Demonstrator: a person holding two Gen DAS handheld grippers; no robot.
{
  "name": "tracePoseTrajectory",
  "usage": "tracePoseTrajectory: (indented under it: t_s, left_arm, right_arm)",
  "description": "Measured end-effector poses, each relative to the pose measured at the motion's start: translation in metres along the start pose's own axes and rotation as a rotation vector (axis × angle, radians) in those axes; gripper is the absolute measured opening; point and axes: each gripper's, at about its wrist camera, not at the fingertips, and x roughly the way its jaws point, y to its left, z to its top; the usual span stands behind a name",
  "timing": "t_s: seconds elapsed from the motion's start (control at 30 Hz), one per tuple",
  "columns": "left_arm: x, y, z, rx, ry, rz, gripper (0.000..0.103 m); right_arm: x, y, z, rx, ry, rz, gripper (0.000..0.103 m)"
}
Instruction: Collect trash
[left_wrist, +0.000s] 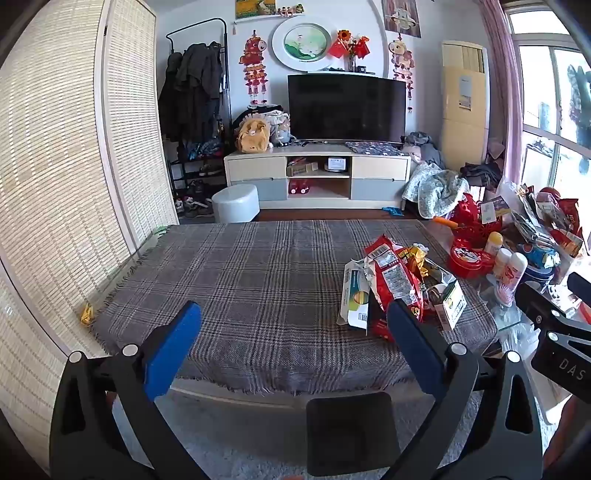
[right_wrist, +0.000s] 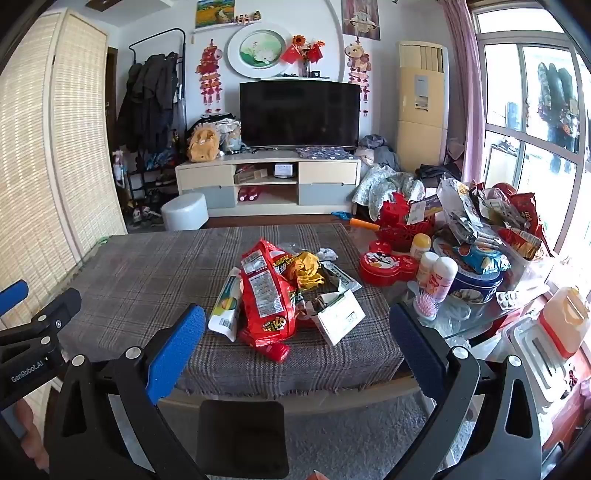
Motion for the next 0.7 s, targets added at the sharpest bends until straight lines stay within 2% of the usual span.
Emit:
tracePoseTrajectory:
  t_s: [0.7]
  left_arm:
    - [-0.0013,-0.0031,0.0028,0.000,0.003,-0.002,0.095]
  right_arm:
    - [-0.0031,-0.0030,-0.0009,0.011,-0.011,0.011,0.100]
